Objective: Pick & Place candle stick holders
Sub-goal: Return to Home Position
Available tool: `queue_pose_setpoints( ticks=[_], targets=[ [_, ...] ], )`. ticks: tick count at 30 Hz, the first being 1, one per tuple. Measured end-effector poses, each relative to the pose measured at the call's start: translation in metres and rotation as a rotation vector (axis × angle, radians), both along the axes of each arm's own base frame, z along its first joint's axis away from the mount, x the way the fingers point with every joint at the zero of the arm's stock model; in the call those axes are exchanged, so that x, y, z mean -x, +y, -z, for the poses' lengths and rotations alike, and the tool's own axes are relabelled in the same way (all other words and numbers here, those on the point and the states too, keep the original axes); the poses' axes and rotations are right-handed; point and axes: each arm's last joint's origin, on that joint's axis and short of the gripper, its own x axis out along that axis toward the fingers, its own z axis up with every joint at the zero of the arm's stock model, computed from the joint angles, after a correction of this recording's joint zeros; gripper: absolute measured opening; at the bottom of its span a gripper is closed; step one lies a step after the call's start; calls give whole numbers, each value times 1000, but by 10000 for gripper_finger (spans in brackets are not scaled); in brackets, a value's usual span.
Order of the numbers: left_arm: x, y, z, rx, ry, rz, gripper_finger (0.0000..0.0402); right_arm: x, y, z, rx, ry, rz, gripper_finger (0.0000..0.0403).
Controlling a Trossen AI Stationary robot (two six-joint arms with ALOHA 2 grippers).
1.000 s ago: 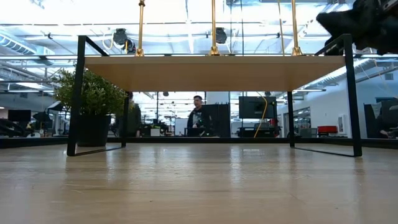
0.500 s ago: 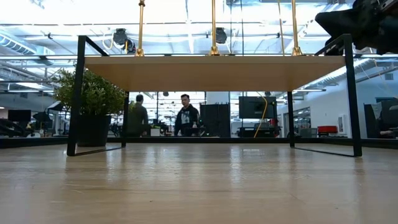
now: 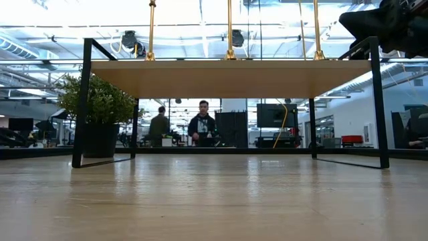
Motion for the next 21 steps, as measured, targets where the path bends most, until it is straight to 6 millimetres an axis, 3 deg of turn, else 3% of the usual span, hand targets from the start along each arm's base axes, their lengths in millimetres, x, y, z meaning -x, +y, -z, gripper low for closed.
queue_pose_setpoints(
  ticks=[13,21],
  targets=[
    [1,1,5,-96,64,11,0,0,0,0,0,-1,-1,11],
    [18,10,7,-125,157,36,0,0,0,0,1,1,-1,11]
  ],
)
